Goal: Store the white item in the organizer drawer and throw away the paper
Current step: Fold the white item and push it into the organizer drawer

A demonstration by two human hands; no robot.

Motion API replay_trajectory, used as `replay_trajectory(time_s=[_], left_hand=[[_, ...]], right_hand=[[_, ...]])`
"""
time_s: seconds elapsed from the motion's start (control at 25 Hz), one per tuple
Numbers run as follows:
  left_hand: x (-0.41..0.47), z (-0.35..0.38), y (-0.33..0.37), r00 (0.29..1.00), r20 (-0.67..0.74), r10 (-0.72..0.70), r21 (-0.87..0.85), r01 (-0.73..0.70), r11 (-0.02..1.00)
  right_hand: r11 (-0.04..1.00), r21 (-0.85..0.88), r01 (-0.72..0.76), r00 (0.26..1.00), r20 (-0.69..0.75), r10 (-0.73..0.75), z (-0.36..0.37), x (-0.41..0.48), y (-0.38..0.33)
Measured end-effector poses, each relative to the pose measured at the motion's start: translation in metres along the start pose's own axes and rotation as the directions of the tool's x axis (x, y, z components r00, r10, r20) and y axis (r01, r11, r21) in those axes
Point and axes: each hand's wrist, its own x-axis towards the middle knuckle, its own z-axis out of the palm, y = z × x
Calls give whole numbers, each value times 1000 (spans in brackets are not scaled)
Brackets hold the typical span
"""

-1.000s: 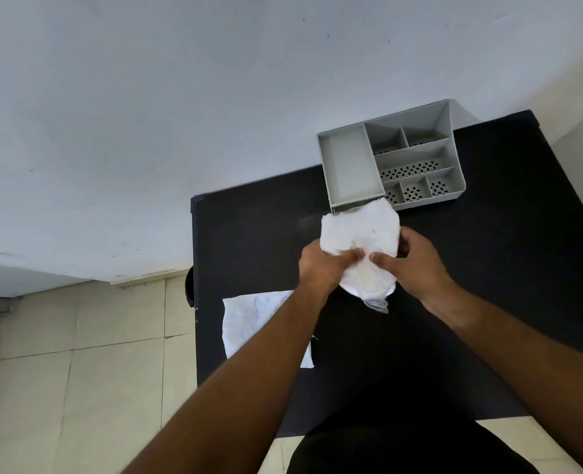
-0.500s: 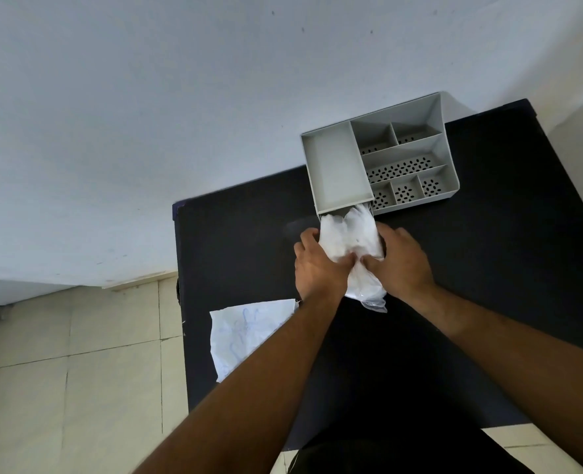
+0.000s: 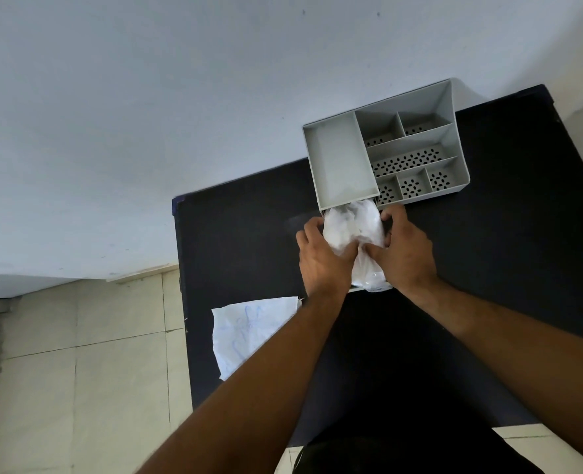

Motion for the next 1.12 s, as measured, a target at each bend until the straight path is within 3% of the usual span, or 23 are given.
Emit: replay_trajectory(time_s=[0.24, 0.4, 0.52, 0.72, 1.12], left_hand=[[-16, -10, -26, 991, -4, 131, -66, -131, 989], [-23, -12, -43, 926, 64, 371, 130, -376, 917], [-25, -15, -51, 859, 191, 475, 281, -511, 812], [-28, -19, -49, 821, 375, 430, 483, -569, 665], [-31, -13, -39, 806, 490, 334, 508, -575, 642]], right_hand=[[997, -77, -28, 999, -30, 25, -1, -8, 4], [996, -87, 25, 998, -54, -30, -3, -23, 10], [966, -224, 132, 990, -26, -141, -1, -31, 15], [840, -473, 266, 963, 100, -249, 5, -31, 12], [779, -547, 306, 951, 209, -227, 1, -35, 18]])
